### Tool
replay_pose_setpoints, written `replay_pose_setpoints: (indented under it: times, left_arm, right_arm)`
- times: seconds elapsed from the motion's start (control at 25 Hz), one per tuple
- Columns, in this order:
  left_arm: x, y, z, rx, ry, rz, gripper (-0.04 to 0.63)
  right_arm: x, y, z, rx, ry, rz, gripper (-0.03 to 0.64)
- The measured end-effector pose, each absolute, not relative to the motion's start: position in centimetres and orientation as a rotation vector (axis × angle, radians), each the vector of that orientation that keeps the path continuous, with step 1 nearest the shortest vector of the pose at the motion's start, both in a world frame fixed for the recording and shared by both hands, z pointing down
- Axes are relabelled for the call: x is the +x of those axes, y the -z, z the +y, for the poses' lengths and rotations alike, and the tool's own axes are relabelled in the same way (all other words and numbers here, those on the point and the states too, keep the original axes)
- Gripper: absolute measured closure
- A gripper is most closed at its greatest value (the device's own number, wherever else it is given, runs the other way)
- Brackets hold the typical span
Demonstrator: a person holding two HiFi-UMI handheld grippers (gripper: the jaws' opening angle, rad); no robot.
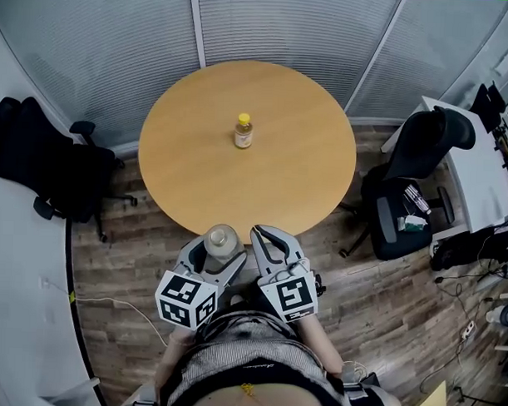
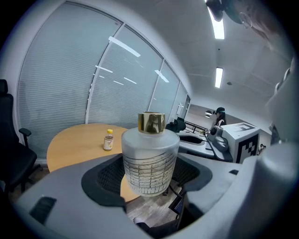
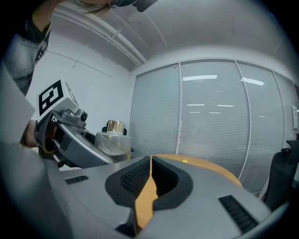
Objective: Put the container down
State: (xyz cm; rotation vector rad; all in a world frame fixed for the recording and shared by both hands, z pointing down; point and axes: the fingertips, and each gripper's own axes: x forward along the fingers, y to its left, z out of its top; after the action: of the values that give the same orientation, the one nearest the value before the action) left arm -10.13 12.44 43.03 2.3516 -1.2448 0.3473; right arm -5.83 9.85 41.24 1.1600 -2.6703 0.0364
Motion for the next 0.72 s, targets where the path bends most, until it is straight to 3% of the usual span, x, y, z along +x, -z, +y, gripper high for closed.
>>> replay_pose_setpoints:
  times: [0.72]
  left_arm:
    - [-7.6,-43.0,7.4,2.296,-0.344,-1.330,0.268]
  right_arm:
    - [-3.4,-41.3,4.7,1.060,-0.022,-2.710,0.592]
